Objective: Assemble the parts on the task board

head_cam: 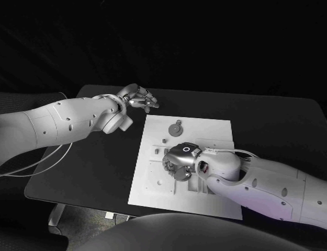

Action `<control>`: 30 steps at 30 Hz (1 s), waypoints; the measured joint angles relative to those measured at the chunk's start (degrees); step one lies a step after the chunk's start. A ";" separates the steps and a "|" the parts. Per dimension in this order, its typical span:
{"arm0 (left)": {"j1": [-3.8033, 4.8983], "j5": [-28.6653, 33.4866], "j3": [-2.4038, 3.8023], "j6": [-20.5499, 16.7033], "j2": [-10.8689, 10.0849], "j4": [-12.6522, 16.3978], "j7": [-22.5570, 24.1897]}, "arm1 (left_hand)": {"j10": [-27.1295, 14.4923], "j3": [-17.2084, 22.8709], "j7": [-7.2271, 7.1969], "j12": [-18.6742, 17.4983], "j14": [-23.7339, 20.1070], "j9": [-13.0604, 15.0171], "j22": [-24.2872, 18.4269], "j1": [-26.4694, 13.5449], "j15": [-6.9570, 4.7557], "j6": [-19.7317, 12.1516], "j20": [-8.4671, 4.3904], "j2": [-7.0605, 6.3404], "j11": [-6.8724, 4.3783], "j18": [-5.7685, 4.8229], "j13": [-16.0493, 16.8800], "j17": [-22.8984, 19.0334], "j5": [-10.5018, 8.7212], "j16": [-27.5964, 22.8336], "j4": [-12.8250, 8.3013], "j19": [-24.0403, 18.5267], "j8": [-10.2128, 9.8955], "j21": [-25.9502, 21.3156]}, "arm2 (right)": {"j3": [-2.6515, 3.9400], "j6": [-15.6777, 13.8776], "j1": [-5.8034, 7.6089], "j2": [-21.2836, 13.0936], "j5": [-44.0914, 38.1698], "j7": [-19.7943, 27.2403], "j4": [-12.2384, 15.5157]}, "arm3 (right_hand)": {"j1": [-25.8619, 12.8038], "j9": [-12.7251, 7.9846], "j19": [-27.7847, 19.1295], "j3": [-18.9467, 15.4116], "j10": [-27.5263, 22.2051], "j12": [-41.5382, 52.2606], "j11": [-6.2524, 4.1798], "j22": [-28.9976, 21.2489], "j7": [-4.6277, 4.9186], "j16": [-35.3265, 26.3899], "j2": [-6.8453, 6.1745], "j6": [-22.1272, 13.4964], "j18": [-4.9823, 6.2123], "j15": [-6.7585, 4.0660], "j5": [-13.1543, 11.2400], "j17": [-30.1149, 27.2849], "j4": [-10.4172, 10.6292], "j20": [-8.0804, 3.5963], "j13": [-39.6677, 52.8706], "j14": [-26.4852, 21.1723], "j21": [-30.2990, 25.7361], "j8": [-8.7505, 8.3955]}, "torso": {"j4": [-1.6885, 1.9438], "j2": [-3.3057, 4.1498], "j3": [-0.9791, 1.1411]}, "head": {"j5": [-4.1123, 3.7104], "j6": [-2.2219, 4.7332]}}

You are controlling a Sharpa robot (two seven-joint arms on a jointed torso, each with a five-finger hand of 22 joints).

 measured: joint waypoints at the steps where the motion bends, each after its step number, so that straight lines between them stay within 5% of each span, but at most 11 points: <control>1: 0.00 -0.01 0.00 0.00 0.00 0.00 -0.02 | 0.00 0.00 0.00 0.00 0.00 0.00 0.00 0.00 0.00 0.00 0.00 0.00 0.00 0.00 0.00 0.00 0.00 0.00 0.00 0.00 0.00 0.00 | -0.03 0.07 0.00 0.02 0.12 0.05 -0.01 | 0.00 0.00 0.00 0.00 0.00 -0.16 0.00 0.00 0.00 0.00 0.00 0.00 0.00 0.00 0.00 0.00 0.00 0.00 -0.01 0.00 0.00 0.00 | 0.00 0.00 0.00 | 0.00 0.00; 9: 0.01 -0.06 0.00 0.00 -0.05 0.01 -0.27 | 0.00 0.00 0.00 0.00 0.00 0.05 0.00 0.23 0.00 0.00 0.00 0.23 0.00 -0.04 -0.13 0.12 0.00 -0.23 0.00 0.00 0.00 0.00 | -0.16 0.71 -0.03 0.06 1.41 0.38 -0.33 | -2.21 0.08 0.00 -1.94 -0.48 -0.72 0.42 0.00 0.54 0.00 -2.21 -0.73 0.00 0.16 0.02 0.00 0.16 0.01 -0.39 -0.15 0.00 -0.42 | 0.00 0.00 0.00 | -0.08 0.00; 15: 0.01 -0.08 0.00 0.00 -0.06 0.01 -0.44 | 0.00 0.00 0.00 0.00 0.00 0.05 0.00 0.23 0.00 0.00 0.00 0.23 0.00 -0.11 -0.13 0.18 0.00 -0.23 0.00 0.00 0.00 0.00 | -0.20 0.76 -0.04 0.14 1.91 0.44 -0.65 | -2.94 0.06 0.00 -3.48 -0.90 -1.10 0.78 0.00 1.09 0.00 -2.44 -1.89 0.00 0.46 0.02 0.17 0.02 0.01 -0.62 -0.44 -0.11 -0.93 | 0.00 0.00 0.00 | -0.14 0.00; 25: 0.07 -0.10 0.00 0.01 -0.14 0.04 -0.71 | 0.00 -0.13 0.00 0.00 0.00 0.04 0.00 0.23 0.00 0.00 0.01 0.23 0.00 -0.41 -0.19 0.23 0.00 -0.23 0.13 -0.01 0.00 0.00 | -0.22 -0.37 -0.04 -0.21 2.69 0.32 -0.97 | -3.89 -1.18 -0.75 -5.10 -4.27 -2.92 2.35 0.00 2.93 -0.28 -4.23 -8.26 -0.02 1.63 0.02 0.40 0.39 0.31 -1.53 -1.62 -0.89 -4.32 | -0.01 0.00 0.01 | -0.25 0.00; 30: 0.08 -0.11 0.00 0.01 -0.19 0.03 -0.87 | 0.00 -0.13 0.00 0.00 0.00 0.04 0.00 0.23 0.00 0.00 0.01 0.23 0.00 -0.43 -0.33 0.32 0.00 -0.53 0.13 -0.01 0.00 0.00 | -0.21 -1.65 -0.02 -1.20 3.01 0.30 -0.25 | -3.68 -1.45 -0.96 -5.60 -5.74 -3.69 2.95 0.00 2.59 -0.27 -4.89 -9.37 -0.02 2.17 0.02 0.53 0.26 0.51 -1.89 -2.18 -0.89 -4.58 | -0.01 0.00 0.01 | -0.29 0.00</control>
